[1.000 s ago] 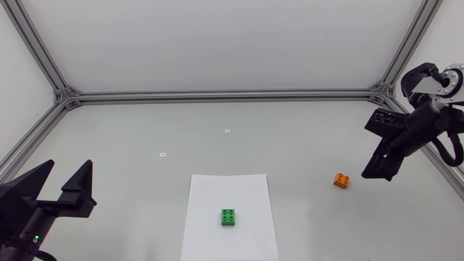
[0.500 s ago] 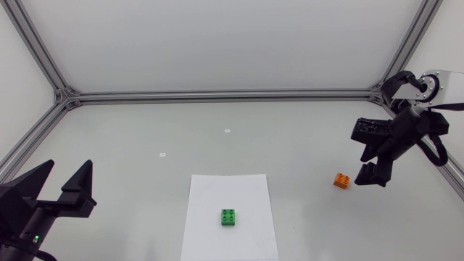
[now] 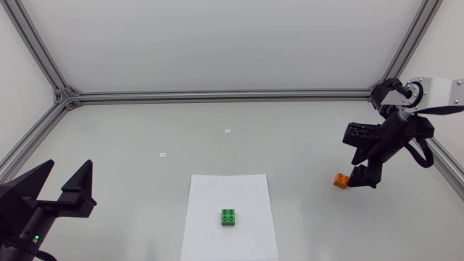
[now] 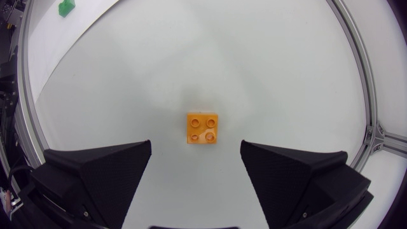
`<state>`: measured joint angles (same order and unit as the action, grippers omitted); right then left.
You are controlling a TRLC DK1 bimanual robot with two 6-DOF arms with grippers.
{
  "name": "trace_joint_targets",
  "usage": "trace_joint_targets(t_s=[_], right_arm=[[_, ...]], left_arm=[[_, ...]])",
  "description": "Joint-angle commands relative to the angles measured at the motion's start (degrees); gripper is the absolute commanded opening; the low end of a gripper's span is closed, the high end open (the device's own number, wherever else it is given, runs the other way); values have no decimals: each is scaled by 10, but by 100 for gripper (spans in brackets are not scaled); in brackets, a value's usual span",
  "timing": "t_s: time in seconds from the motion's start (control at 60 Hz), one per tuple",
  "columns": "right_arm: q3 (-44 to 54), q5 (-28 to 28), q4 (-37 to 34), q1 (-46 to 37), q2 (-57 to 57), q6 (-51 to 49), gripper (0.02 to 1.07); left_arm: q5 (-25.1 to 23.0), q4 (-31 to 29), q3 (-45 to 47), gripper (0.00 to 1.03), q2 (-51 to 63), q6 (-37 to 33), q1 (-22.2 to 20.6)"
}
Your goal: Pick up the orange 2x2 brick with the right arm and stack it on top of the green 2x2 brick in the center
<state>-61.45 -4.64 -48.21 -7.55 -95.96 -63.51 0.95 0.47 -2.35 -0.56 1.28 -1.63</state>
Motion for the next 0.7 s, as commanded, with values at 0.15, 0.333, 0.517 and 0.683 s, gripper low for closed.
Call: trace_joint_targets(t_s=[0.15,0.333,0.517,0.683], right_arm=[[-17,1,14,4,-45,-18,102],[-20,-3,26,3,-68,-27,99],[-25,-5,36,-2,-85,-33,95],[-27,-7,37,-4,-92,-41,91]], left_arm=[[-1,-6,23,99,-3,-3,1],[-1,-6,23,99,-3,-3,1],[-1,-6,23,99,-3,-3,1],[-1,-6,23,99,-3,-3,1]])
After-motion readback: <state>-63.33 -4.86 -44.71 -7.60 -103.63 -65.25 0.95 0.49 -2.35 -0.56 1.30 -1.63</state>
